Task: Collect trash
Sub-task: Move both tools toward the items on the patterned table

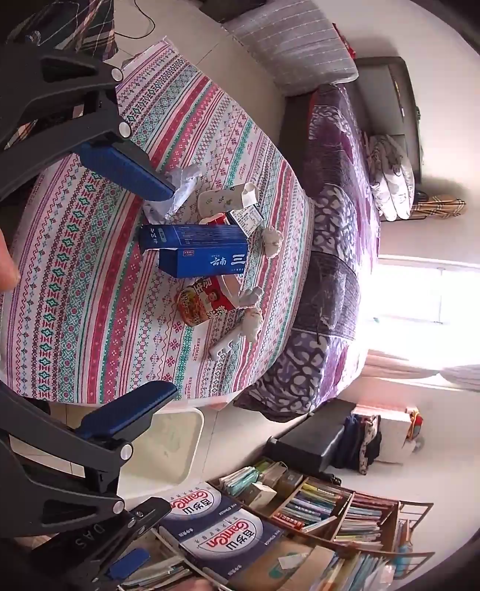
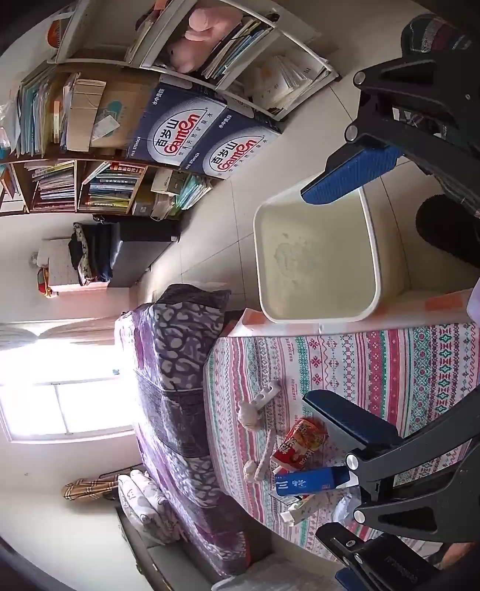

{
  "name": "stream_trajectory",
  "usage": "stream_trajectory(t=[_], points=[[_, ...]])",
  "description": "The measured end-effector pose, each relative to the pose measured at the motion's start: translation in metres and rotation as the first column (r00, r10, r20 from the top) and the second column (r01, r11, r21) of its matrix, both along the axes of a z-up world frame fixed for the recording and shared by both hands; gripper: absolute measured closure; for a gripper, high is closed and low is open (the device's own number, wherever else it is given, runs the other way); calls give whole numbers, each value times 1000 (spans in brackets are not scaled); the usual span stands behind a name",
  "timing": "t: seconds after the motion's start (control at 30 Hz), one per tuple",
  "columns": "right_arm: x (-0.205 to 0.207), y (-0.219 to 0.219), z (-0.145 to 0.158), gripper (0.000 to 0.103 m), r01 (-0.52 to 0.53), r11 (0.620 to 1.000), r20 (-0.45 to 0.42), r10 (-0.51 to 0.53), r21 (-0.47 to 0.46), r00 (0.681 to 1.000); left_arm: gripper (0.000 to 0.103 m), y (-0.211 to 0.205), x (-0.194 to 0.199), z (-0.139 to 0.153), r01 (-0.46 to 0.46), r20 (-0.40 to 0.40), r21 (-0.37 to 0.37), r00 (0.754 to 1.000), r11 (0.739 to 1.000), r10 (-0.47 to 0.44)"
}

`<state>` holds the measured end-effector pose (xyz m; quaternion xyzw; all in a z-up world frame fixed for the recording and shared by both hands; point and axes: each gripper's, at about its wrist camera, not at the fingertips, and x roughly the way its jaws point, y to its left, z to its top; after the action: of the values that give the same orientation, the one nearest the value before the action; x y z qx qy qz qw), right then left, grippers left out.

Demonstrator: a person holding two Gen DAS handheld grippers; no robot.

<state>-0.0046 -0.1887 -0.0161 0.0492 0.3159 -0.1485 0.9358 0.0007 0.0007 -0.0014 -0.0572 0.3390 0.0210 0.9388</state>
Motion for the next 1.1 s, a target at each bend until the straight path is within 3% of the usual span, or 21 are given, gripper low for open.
stream_trajectory(t=[1.1], points=[[6, 5, -8, 7, -15, 1000, -37, 15, 6, 999, 8, 8, 7, -13, -12, -65, -1, 998, 1000, 12]])
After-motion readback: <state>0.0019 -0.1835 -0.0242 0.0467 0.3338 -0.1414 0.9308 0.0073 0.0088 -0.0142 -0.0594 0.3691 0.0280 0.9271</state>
